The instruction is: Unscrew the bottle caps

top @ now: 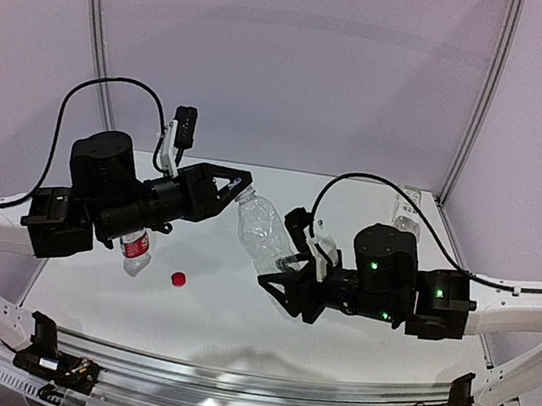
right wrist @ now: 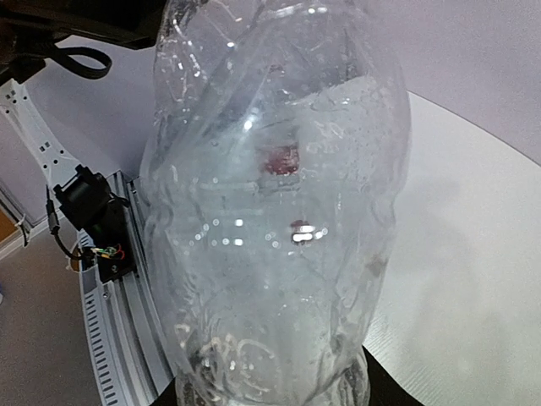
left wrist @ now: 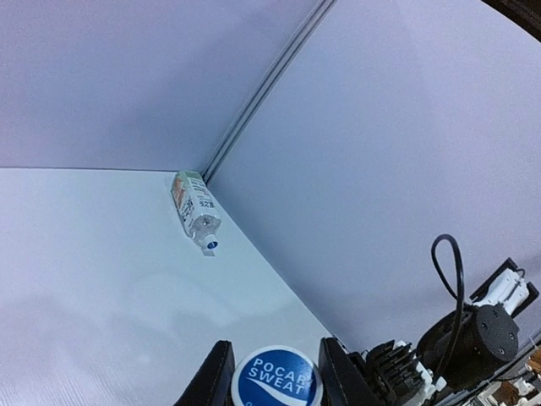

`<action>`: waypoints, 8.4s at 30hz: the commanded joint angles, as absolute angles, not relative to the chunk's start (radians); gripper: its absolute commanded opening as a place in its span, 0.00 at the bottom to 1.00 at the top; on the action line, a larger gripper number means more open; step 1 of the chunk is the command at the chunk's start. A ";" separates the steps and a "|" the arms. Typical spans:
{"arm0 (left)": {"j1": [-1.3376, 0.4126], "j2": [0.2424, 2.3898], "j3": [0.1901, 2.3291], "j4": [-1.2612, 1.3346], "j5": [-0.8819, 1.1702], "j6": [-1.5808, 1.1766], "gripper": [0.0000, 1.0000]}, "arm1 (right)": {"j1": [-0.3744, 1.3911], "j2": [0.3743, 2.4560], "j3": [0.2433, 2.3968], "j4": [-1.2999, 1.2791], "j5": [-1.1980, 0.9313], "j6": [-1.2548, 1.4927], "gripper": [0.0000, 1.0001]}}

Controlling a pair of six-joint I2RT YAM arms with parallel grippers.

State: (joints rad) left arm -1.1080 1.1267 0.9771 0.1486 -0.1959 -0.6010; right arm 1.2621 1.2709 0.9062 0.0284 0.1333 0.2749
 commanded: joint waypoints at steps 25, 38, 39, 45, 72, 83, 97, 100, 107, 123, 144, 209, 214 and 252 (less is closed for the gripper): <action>-1.059 0.837 0.837 0.218 0.317 -0.364 0.91 | 1.261 1.173 0.875 0.143 -0.385 0.262 0.17; -1.130 0.915 0.917 0.189 0.325 -0.274 0.82 | 1.261 1.204 0.887 0.151 -0.429 0.280 0.17; -1.137 0.916 0.920 0.188 0.322 -0.267 0.81 | 1.262 1.205 0.890 0.148 -0.422 0.282 0.17; -1.150 0.913 0.935 0.167 0.296 -0.246 0.80 | 1.261 1.225 0.906 0.123 -0.390 0.288 0.17; -1.211 1.011 0.969 0.099 -0.255 -0.440 0.18 | 1.262 1.242 0.918 0.045 0.015 0.300 0.17; -1.223 1.173 1.027 0.114 -0.501 -0.613 0.24 | 1.263 1.319 0.966 -0.055 0.347 0.313 0.14; -1.201 0.958 0.911 0.120 -0.261 -0.351 0.92 | 1.263 1.210 0.907 -0.003 0.154 0.294 0.13; -1.187 0.877 0.861 0.123 -0.198 -0.307 0.92 | 1.263 1.179 0.891 0.053 0.020 0.290 0.13; -1.121 0.784 0.828 0.168 0.141 -0.282 0.90 | 1.263 1.160 0.879 0.106 -0.232 0.288 0.13; -1.172 0.915 0.925 0.188 0.262 -0.221 0.75 | 1.263 1.234 0.927 0.097 -0.421 0.302 0.13; -1.233 1.000 0.953 0.140 -0.256 -0.432 0.25 | 1.264 1.247 0.943 0.007 0.007 0.298 0.12; -1.209 0.969 0.968 0.182 0.113 -0.193 0.49 | 1.264 1.194 0.899 0.091 -0.374 0.273 0.00; -1.211 0.999 0.981 0.173 0.028 -0.251 0.36 | 1.265 1.196 0.899 0.084 -0.321 0.268 0.00; -1.255 0.968 0.966 0.104 -0.211 -0.342 0.99 | 1.265 1.159 0.865 0.064 0.063 0.267 0.00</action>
